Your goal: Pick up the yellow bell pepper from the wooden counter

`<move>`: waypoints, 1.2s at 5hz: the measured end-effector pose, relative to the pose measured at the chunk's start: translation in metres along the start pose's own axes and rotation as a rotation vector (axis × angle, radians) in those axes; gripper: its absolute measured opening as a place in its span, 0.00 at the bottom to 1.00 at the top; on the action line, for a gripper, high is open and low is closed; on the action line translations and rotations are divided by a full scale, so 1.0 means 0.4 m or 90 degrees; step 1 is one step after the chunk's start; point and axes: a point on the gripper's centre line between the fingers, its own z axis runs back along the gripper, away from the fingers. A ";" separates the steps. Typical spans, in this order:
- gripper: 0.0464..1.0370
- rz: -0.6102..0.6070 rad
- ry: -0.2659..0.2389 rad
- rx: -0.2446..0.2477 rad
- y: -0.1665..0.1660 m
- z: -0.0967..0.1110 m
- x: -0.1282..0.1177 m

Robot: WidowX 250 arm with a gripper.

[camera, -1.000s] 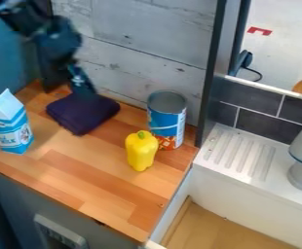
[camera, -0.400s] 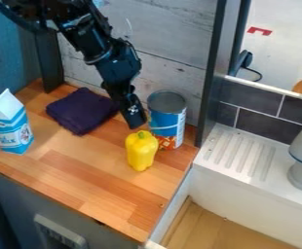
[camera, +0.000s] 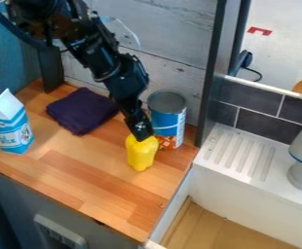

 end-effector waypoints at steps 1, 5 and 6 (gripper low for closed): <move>0.96 -0.005 -0.002 0.012 -0.002 -0.009 -0.002; 0.20 -0.016 -0.003 0.029 0.002 -0.033 -0.021; 0.12 -0.005 -0.004 0.033 0.003 -0.034 -0.020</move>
